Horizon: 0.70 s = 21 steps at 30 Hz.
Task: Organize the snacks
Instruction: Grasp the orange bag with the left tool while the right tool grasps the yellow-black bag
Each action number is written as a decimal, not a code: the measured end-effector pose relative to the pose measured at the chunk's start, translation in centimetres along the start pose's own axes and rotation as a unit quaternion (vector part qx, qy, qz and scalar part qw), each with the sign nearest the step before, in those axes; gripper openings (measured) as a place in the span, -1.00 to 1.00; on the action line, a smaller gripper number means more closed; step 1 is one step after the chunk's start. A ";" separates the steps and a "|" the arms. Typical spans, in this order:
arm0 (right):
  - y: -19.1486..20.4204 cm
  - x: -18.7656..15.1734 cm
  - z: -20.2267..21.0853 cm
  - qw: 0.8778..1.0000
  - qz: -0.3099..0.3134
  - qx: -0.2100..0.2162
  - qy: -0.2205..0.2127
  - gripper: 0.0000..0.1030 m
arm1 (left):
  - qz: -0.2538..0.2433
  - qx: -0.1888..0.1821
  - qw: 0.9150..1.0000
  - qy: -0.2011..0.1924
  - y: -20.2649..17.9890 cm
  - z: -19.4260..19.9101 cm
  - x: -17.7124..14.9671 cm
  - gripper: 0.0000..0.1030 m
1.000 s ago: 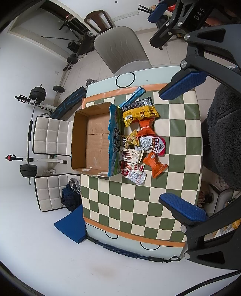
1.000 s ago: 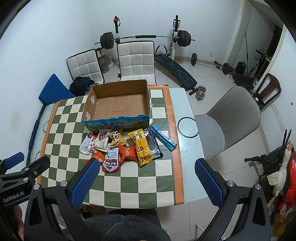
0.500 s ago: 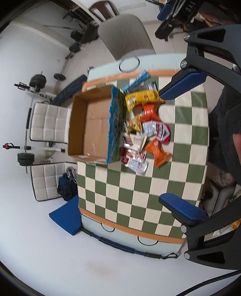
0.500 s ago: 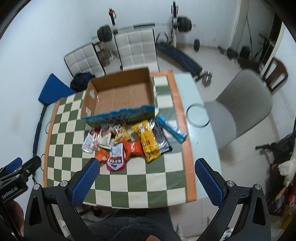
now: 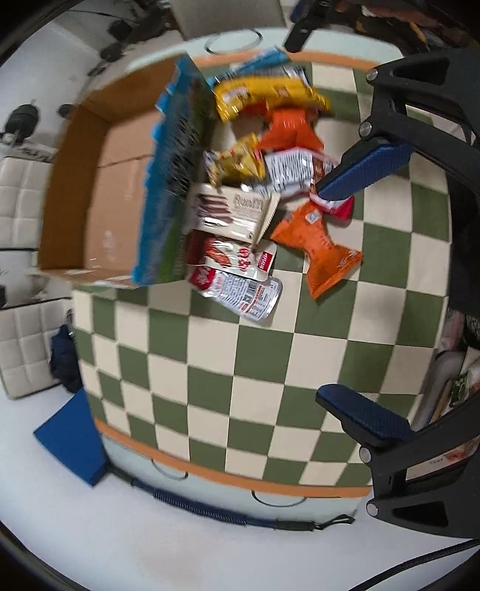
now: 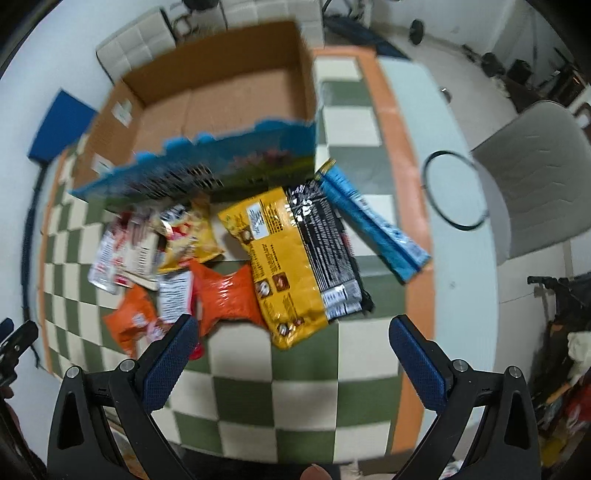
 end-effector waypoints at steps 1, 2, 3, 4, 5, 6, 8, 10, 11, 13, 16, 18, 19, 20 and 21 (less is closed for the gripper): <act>0.1 0.6 -1.5 1.000 0.006 -0.002 0.006 1.00 | -0.007 0.001 1.000 0.005 -0.2 -1.1 0.1 0.98; 0.2 1.0 -2.5 1.000 0.014 -0.003 0.008 1.00 | -0.017 0.004 1.000 0.010 -0.5 -2.4 0.3 0.98; 0.3 1.3 -3.5 1.000 0.024 -0.009 0.012 1.00 | -0.027 0.007 1.000 0.015 -0.7 -3.4 0.3 0.97; 0.4 1.5 -4.5 0.999 0.036 -0.020 0.019 1.00 | -0.041 0.008 0.999 0.021 -1.1 -4.6 0.4 0.97; 0.4 1.7 -5.3 0.998 0.046 -0.026 0.026 1.00 | -0.055 0.009 0.998 0.027 -1.4 -5.6 0.4 0.97; 0.5 1.8 -6.3 0.997 0.055 -0.029 0.034 1.00 | -0.072 0.011 0.997 0.034 -1.8 -6.8 0.3 0.97; 0.5 2.1 -7.5 0.996 0.064 -0.036 0.048 1.00 | -0.101 0.009 0.994 0.051 -2.5 -8.6 0.2 0.97; 0.5 2.3 -8.5 0.995 0.068 -0.036 0.056 1.00 | -0.137 0.010 0.988 0.070 -3.1 -10.4 -0.3 0.97; 0.4 2.4 -8.7 0.995 0.068 -0.037 0.060 1.00 | -0.153 0.012 0.985 0.079 -3.5 -11.3 -0.5 0.97; 0.2 2.6 -9.4 0.995 0.068 -0.035 0.068 1.00 | -0.182 0.010 0.978 0.098 -4.2 -13.0 -1.0 0.97; 0.1 2.9 -10.4 0.994 0.070 -0.030 0.078 1.00 | -0.190 -0.012 0.974 0.124 -5.1 -14.6 -1.5 0.82; 0.2 3.3 -11.1 0.994 0.076 -0.021 0.079 1.00 | -0.174 -0.029 0.975 0.137 -5.4 -15.2 -1.7 0.32; 0.4 3.4 -11.4 0.993 0.082 -0.018 0.079 1.00 | -0.164 -0.032 0.975 0.143 -5.5 -15.5 -1.9 0.26; 0.3 3.7 -11.7 0.993 0.090 -0.013 0.079 1.00 | -0.155 -0.033 0.977 0.145 -5.4 -15.7 -1.9 0.22; 0.5 3.8 -12.1 0.992 0.097 -0.009 0.080 1.00 | -0.140 -0.045 0.978 0.148 -5.4 -15.7 -2.0 -0.04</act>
Point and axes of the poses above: each gripper's, at about its wrist camera, not at the fingertips, and z roughly against the way its jaws point, y to its left, x to its top, the point moved 9 cm from there along -z, roughly the way its jaws point, and after that the axes turned 2 degrees about y, right-handed, at the moved point
